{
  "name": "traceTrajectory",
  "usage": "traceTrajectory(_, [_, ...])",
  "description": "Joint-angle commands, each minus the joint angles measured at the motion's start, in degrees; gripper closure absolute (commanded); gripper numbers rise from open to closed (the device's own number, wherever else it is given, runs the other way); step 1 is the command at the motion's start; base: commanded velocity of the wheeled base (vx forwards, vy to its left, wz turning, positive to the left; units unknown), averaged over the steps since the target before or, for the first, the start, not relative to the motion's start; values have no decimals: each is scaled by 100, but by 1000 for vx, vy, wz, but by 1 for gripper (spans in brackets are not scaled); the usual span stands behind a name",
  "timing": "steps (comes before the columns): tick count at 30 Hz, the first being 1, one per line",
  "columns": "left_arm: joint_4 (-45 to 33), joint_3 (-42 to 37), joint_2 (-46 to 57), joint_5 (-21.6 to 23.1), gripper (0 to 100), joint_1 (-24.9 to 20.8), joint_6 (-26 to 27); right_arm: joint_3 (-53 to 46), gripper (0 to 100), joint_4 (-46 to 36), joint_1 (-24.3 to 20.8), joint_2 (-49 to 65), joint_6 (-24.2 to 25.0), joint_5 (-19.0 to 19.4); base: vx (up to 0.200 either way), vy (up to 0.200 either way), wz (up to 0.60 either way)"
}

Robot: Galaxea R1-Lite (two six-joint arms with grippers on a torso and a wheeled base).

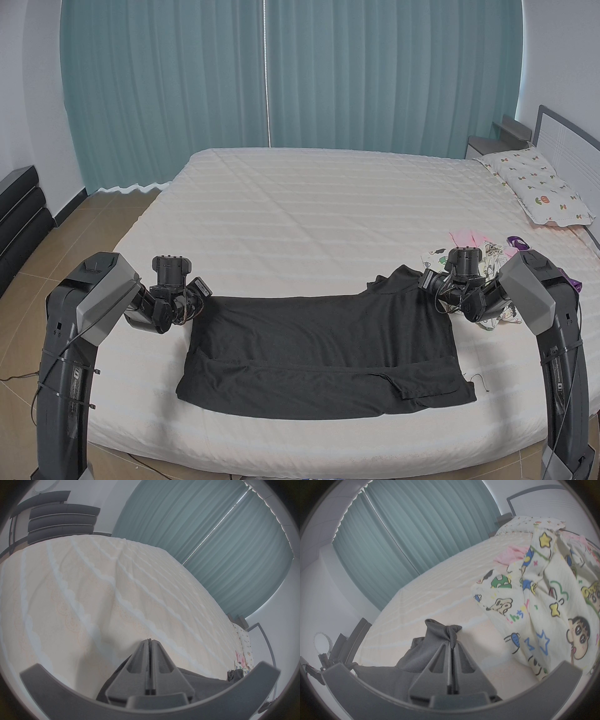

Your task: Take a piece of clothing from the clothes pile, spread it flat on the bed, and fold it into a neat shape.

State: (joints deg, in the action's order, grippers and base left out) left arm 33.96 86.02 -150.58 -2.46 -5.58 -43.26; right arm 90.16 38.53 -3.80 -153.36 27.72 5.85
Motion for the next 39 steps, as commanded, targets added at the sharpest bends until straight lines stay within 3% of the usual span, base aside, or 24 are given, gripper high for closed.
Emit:
traceTrajectory(1, [154,12,29,-26,100,31,46,-341,100,251,11,192,5,13,0,0,0])
traceTrajectory(10, [401,-15,64,-26,100,119,64,-464,100,901,-94,192,119,-5,0,0,0])
traceTrajectory(18, [401,-24,143,-26,100,180,55,-359,100,981,-103,192,401,-251,0,0,0])
traceTrajectory(32, [383,-111,424,27,100,180,169,-1044,100,1104,-85,763,629,-198,0,0,0])
traceTrajectory(39, [401,-226,380,27,100,233,828,-1291,100,1288,-42,887,682,-207,0,0,0])
